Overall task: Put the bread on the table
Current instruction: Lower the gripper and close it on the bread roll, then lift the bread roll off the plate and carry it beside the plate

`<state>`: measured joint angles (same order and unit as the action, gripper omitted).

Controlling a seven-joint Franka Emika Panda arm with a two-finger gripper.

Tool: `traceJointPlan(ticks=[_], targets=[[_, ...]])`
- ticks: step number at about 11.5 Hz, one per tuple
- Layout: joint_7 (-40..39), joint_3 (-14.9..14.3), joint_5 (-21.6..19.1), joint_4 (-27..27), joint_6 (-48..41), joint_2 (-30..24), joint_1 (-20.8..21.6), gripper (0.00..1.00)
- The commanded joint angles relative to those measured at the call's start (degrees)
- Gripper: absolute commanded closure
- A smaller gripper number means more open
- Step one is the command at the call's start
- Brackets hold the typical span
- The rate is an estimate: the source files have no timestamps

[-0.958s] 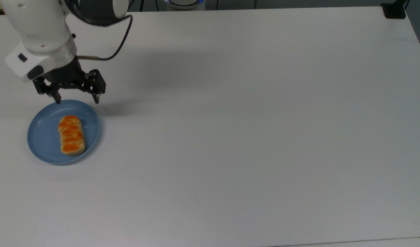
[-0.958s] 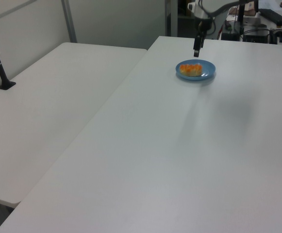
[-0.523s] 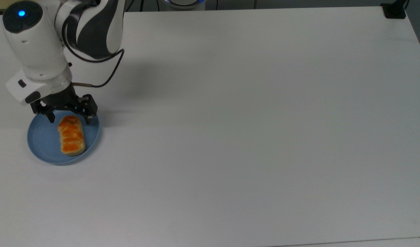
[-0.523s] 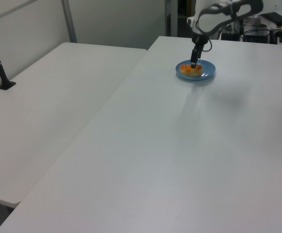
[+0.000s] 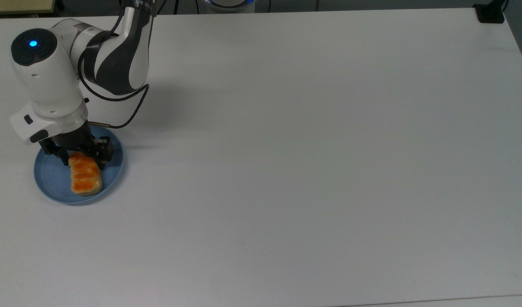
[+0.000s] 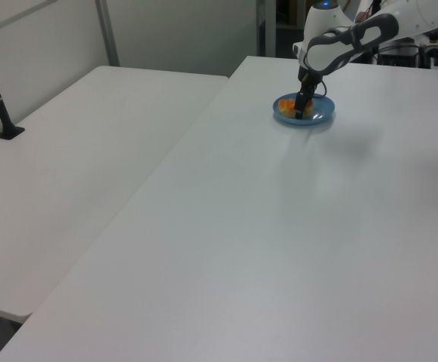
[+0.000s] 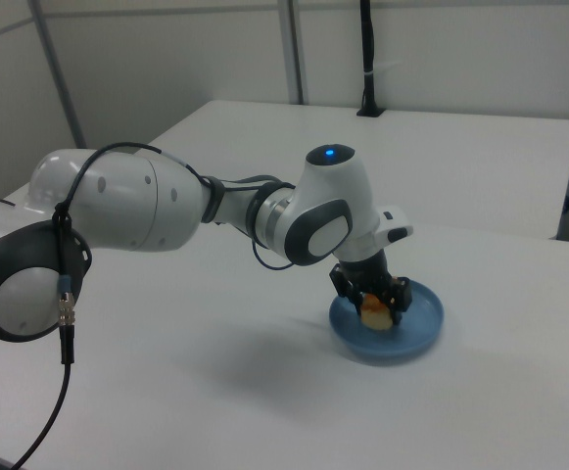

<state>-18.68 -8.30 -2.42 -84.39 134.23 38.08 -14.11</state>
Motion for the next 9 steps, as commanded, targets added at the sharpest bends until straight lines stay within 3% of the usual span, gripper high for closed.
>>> traceJointPlan(ticks=[1,4,6,9], targets=[[4.0,1.4,-1.0,0.5,0.9,0.0,0.1,0.58],[3.9,2.1,-0.9,-0.8,0.1,-4.2,0.7,0.59],[3.9,4.3,-0.8,-5.7,0.1,-9.6,1.3,0.59],[4.9,5.6,-0.6,-13.0,0.2,-13.6,7.6,0.59]])
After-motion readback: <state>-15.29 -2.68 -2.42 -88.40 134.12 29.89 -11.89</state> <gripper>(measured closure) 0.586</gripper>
